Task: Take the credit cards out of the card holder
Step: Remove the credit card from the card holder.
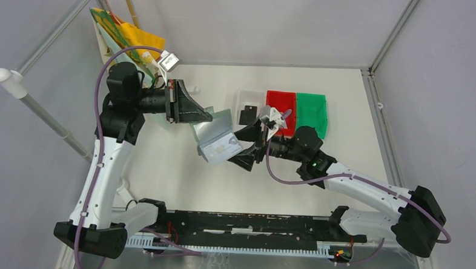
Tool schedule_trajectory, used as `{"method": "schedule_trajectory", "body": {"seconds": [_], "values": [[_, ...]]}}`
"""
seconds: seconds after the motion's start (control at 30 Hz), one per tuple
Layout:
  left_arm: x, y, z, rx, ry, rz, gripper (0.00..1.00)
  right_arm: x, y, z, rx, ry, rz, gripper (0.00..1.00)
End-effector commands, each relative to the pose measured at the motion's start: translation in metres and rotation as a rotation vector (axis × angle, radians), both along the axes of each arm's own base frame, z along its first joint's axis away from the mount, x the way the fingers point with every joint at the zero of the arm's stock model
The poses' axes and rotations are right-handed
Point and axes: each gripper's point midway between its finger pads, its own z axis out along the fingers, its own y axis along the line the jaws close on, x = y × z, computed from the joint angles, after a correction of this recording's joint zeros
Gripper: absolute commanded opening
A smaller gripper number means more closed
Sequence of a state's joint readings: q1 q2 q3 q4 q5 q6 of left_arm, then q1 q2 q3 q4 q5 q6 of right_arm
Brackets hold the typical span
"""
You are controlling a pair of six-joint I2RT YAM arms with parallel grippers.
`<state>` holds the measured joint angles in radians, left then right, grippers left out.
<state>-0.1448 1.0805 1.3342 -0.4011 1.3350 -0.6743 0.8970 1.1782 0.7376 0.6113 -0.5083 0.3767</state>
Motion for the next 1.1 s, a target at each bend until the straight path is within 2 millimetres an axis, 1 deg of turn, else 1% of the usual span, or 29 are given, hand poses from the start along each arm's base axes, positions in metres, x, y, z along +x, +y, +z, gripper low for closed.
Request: {"method": "schedule_trajectory", "body": {"seconds": [0.0,0.13,0.17,0.2,0.23,0.3,0.43,0.5,0.6,0.63,0.67,0.87,0.93,1.07], "values": [[-0.015,0.003,0.022,-0.020,-0.094,-0.036,0.02,-0.024,-0.014,0.023,0.005,-0.126,0.067,0.85],[-0.012,0.003,0.026,-0.020,-0.105,-0.031,0.02,-0.044,-0.026,0.004,-0.051,-0.136,0.134,0.90],[-0.012,0.003,0.027,-0.020,-0.108,-0.029,0.02,-0.048,-0.028,0.000,-0.059,-0.138,0.150,0.93],[-0.012,0.003,0.029,-0.021,-0.114,-0.027,0.02,-0.047,-0.029,-0.001,-0.065,-0.141,0.144,0.96],[-0.011,0.003,0.030,-0.022,-0.113,-0.024,0.02,-0.042,-0.030,-0.002,-0.073,-0.145,0.111,0.98],[-0.012,0.003,0.032,-0.025,-0.109,-0.025,0.02,-0.032,-0.033,0.006,-0.066,-0.176,0.047,0.98],[-0.013,0.003,0.034,-0.029,-0.104,-0.028,0.02,-0.001,-0.033,0.028,-0.049,-0.216,-0.106,0.98],[-0.015,0.003,0.035,-0.029,-0.106,-0.030,0.02,0.004,-0.029,0.039,-0.036,-0.229,-0.103,0.98],[-0.016,0.003,0.035,-0.030,-0.111,-0.032,0.02,-0.004,-0.024,0.053,0.001,-0.244,-0.038,0.98],[-0.017,0.003,0.035,-0.030,-0.111,-0.033,0.02,-0.003,-0.023,0.055,0.004,-0.245,-0.037,0.98],[-0.017,0.003,0.034,-0.030,-0.110,-0.034,0.02,-0.001,-0.022,0.056,0.003,-0.245,-0.043,0.98],[-0.019,0.004,0.036,-0.031,-0.109,-0.044,0.02,0.029,-0.024,0.051,-0.022,-0.237,-0.161,0.97],[-0.020,0.004,0.036,-0.031,-0.107,-0.048,0.02,0.033,-0.024,0.051,-0.016,-0.245,-0.176,0.97],[-0.021,0.004,0.037,-0.032,-0.102,-0.051,0.02,0.033,-0.022,0.058,0.025,-0.287,-0.168,0.97]]}}
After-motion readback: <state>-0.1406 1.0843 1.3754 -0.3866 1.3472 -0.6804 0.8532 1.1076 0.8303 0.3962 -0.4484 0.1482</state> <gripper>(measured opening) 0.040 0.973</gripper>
